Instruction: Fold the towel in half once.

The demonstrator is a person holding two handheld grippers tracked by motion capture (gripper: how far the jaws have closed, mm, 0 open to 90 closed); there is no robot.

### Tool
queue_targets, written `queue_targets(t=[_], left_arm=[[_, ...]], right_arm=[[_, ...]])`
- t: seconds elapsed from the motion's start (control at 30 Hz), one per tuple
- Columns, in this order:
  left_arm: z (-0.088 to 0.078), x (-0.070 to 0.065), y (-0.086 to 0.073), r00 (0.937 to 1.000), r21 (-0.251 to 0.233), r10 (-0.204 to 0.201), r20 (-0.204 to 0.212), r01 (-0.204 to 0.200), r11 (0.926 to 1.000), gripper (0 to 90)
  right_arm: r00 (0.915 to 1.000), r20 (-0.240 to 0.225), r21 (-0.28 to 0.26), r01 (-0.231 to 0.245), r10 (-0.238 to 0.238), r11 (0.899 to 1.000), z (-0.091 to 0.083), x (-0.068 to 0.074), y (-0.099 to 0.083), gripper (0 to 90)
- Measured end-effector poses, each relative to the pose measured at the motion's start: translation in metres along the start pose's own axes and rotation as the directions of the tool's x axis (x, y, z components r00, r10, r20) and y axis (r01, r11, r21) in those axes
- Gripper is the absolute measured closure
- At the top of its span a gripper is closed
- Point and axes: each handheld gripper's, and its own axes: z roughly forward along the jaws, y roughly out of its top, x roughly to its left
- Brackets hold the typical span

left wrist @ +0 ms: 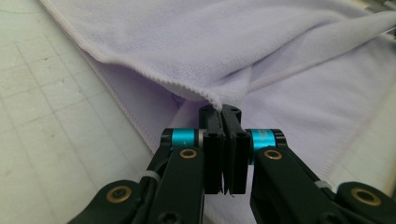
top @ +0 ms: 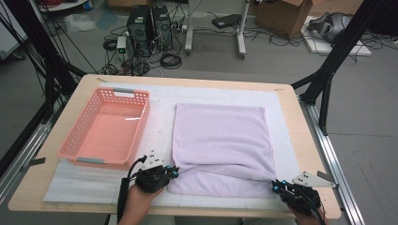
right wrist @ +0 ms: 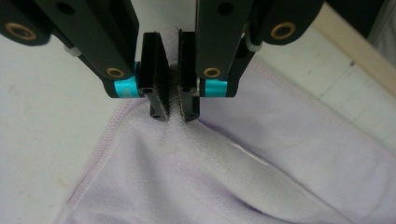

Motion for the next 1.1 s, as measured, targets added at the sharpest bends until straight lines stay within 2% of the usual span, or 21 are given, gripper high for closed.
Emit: queue_targets(t=[0.13, 0.23, 0.3, 0.4, 0.47, 0.5, 0.57, 0.6, 0.63, 0.7, 0.83, 0.93, 0.97, 1.03, 1.1], left_arm=[[-0.015, 0.002, -0.006, 0.9974, -0.034, -0.051, 0.052, 0.053, 0.9980, 87.3], [-0.020, 0.003, -0.012, 0.9943, -0.025, -0.073, 0.078, 0.075, 0.9969, 86.9], [-0.022, 0.004, -0.016, 0.9917, -0.011, -0.094, 0.087, 0.096, 0.9954, 86.6], [-0.024, 0.007, -0.021, 0.9874, 0.011, -0.134, 0.084, 0.134, 0.9910, 86.8], [-0.024, 0.010, -0.021, 0.9820, 0.001, -0.167, 0.087, 0.168, 0.9858, 86.6], [-0.024, 0.009, -0.020, 0.9819, -0.014, -0.172, 0.080, 0.174, 0.9847, 84.9], [-0.024, 0.009, -0.019, 0.9802, -0.038, -0.184, 0.072, 0.187, 0.9816, 67.0], [-0.023, 0.008, -0.019, 0.9799, -0.042, -0.186, 0.072, 0.190, 0.9810, 62.0], [-0.023, 0.007, -0.020, 0.9830, -0.039, -0.170, 0.069, 0.173, 0.9841, 58.3], [-0.022, 0.004, -0.021, 0.9877, -0.021, -0.147, 0.055, 0.148, 0.9888, 53.1], [-0.018, 0.001, -0.024, 0.9918, 0.010, -0.118, 0.050, 0.117, 0.9930, 52.3], [-0.013, -0.004, -0.025, 0.9949, 0.036, -0.082, 0.059, 0.080, 0.9961, 53.6], [-0.011, -0.006, -0.025, 0.9954, 0.043, -0.074, 0.061, 0.071, 0.9965, 55.2], [-0.009, -0.008, -0.025, 0.9980, 0.046, -0.047, 0.041, 0.045, 0.9979, 66.9], [-0.009, -0.009, -0.024, 0.9980, 0.035, -0.047, 0.043, 0.045, 0.9984, 78.7]], right_arm=[[0.9997, -0.023, -0.017, 0.001, -0.001, 1.000, -0.010, -0.002, -0.002, 84.0], [0.9988, -0.049, -0.010, -0.011, 0.010, 1.000, -0.015, -0.005, -0.005, 83.9], [0.9978, -0.066, 0.002, -0.011, 0.011, 1.000, -0.017, -0.005, -0.008, 83.8], [0.9981, -0.061, 0.030, 0.005, -0.003, 1.000, -0.020, -0.005, -0.010, 83.9], [0.9984, -0.056, 0.043, -0.006, 0.008, 0.999, -0.023, -0.006, -0.011, 83.7], [0.9987, -0.049, 0.052, -0.013, 0.015, 0.999, -0.023, -0.006, -0.011, 82.3], [0.9994, -0.024, 0.065, -0.025, 0.027, 0.998, -0.021, -0.007, -0.011, 66.4], [0.9992, -0.024, 0.066, -0.029, 0.031, 0.997, -0.021, -0.008, -0.012, 65.7], [0.9990, -0.033, 0.061, -0.027, 0.029, 0.998, -0.021, -0.008, -0.012, 64.0], [0.9994, -0.020, 0.039, -0.027, 0.028, 0.999, -0.022, -0.008, -0.011, 61.4], [0.9998, 0.002, -0.005, -0.020, 0.020, 1.000, -0.026, -0.007, -0.010, 62.2], [0.9995, -0.031, -0.016, -0.008, 0.008, 1.000, -0.023, -0.004, -0.008, 62.7], [0.9989, -0.047, -0.016, -0.002, 0.002, 1.000, -0.020, -0.002, -0.008, 61.9], [0.9985, -0.054, -0.008, 0.008, -0.008, 1.000, -0.012, 0.001, -0.007, 61.2], [0.9991, -0.026, 0.019, 0.033, -0.032, 0.999, -0.001, 0.006, -0.006, 63.4]])
